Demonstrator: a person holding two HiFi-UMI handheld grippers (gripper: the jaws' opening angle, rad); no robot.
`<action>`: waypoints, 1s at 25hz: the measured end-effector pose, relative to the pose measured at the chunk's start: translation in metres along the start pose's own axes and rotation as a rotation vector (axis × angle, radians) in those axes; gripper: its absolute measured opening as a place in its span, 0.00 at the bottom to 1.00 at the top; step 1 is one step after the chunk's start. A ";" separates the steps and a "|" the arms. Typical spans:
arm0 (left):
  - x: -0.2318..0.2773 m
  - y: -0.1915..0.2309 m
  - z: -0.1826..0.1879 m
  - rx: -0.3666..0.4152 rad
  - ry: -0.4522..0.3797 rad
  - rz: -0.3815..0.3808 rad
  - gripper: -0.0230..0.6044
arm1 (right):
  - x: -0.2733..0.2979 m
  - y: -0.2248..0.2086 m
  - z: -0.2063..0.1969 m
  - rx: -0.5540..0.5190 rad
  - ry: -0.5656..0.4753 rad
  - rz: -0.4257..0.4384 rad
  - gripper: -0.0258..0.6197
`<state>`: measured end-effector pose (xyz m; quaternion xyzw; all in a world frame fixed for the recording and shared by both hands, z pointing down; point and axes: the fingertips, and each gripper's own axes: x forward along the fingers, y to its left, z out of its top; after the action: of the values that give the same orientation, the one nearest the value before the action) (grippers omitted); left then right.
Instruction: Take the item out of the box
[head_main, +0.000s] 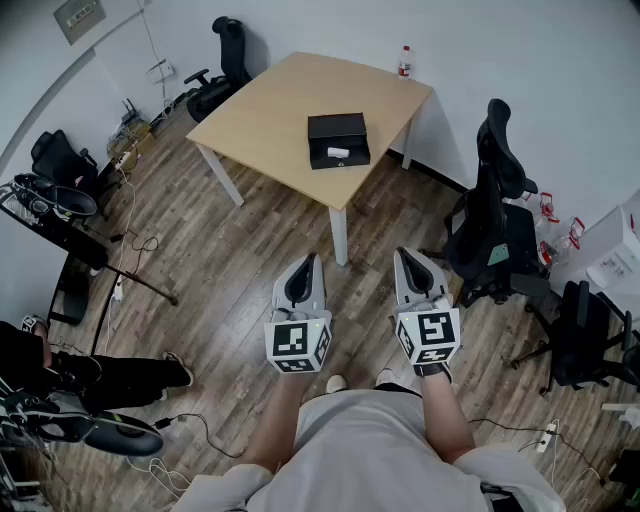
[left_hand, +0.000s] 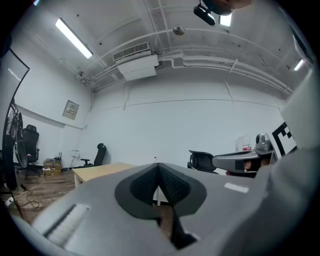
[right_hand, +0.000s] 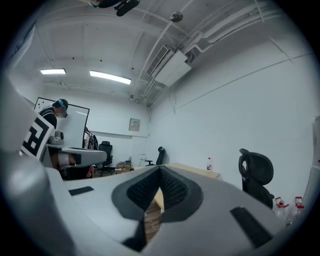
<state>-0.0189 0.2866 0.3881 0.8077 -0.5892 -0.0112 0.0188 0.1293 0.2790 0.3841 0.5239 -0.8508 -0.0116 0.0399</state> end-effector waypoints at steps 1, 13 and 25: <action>-0.002 0.001 -0.001 -0.002 0.004 -0.006 0.05 | -0.001 0.004 0.000 -0.001 0.001 0.000 0.06; -0.017 0.017 -0.005 -0.035 0.007 -0.066 0.05 | 0.012 0.046 0.006 0.008 -0.027 -0.002 0.06; -0.041 0.054 -0.034 -0.081 0.034 -0.049 0.05 | 0.019 0.108 -0.019 0.008 0.020 0.047 0.06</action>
<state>-0.0816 0.3096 0.4240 0.8205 -0.5679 -0.0217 0.0610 0.0259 0.3116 0.4103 0.5041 -0.8624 -0.0019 0.0465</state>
